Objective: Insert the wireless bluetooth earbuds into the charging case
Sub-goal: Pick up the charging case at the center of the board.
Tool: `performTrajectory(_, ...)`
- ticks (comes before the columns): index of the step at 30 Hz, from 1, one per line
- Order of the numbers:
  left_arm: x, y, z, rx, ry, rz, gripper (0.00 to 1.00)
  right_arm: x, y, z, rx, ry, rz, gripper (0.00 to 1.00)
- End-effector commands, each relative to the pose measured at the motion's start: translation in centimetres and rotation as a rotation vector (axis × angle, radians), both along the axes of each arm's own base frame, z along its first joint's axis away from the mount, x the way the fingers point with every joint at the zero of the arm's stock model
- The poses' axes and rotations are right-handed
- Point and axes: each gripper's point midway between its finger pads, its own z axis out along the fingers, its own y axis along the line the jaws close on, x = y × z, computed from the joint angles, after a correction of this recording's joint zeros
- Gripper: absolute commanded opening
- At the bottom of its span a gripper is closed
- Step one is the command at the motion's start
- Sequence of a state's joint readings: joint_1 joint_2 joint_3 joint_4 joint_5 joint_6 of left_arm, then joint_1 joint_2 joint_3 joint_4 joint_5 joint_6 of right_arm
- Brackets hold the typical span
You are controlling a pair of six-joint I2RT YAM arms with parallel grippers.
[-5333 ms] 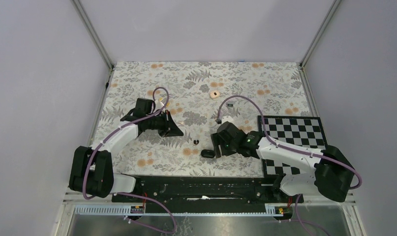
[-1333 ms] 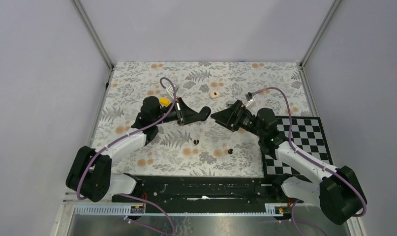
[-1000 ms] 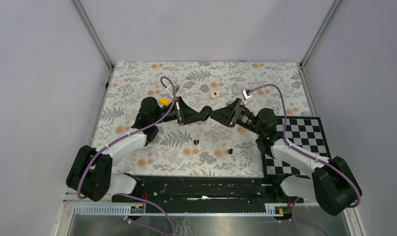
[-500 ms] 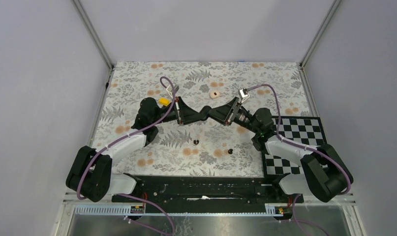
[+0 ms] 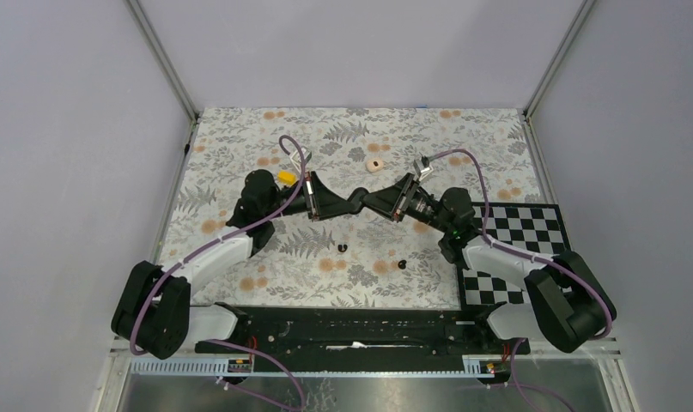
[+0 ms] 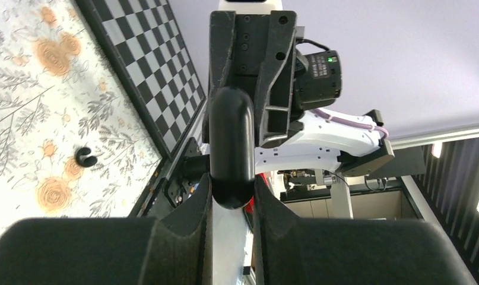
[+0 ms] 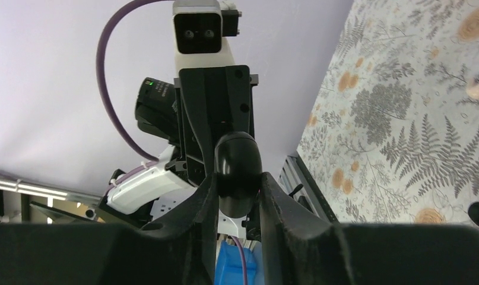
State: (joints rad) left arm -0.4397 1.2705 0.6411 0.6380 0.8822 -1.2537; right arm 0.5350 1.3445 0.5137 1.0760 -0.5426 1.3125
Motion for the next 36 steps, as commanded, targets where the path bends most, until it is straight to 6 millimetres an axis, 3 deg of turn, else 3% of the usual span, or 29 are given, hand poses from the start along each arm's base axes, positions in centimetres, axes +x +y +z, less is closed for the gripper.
performTrajectory(1, 0.5, 0.2, 0.9, 0.078, -0.105, 0.027, 0.00, 0.4, 0.0, 0.4, -0.081, -0.007, -0.019, 0.04)
performTrajectory(11, 0.2, 0.4, 1.9, 0.101, -0.161, 0.009, 0.00, -0.1, -0.3, 1.1, -0.056, -0.041, -0.022, 0.00)
performTrajectory(12, -0.2, 0.3, 2.3, 0.076, -0.164, -0.001, 0.00, -0.5, -0.1, 1.7, -0.019, -0.061, 0.010, 0.04)
performTrajectory(14, -0.7, 0.4, 2.8, 0.025, -0.154, -0.015, 0.00, -1.2, 0.3, 2.9, 0.056, -0.093, 0.064, 0.22)
performTrajectory(16, -1.0, 0.3, 3.1, -0.024, -0.142, -0.027, 0.00, -1.3, 0.3, 3.5, 0.108, -0.104, 0.081, 0.27)
performTrajectory(21, -0.9, 0.2, 3.1, -0.053, -0.124, -0.033, 0.00, -1.0, 0.4, 3.4, 0.108, -0.093, 0.073, 0.03)
performTrajectory(24, -0.6, 0.2, 3.1, -0.031, -0.123, -0.022, 0.00, -1.0, 0.4, 2.8, 0.060, -0.100, 0.063, 0.00)
performTrajectory(26, -0.3, 0.3, 2.8, -0.018, -0.109, -0.009, 0.23, -1.1, 0.3, 2.6, 0.042, -0.100, 0.061, 0.00)
performTrajectory(28, -0.2, 0.5, 3.1, -0.037, -0.111, -0.006, 0.39, -1.3, 0.4, 2.5, 0.030, -0.102, 0.071, 0.00)
performTrajectory(36, 0.6, 1.0, 3.9, -0.033, -0.141, -0.002, 0.50, -1.7, 0.8, 1.8, -0.026, -0.112, 0.117, 0.00)
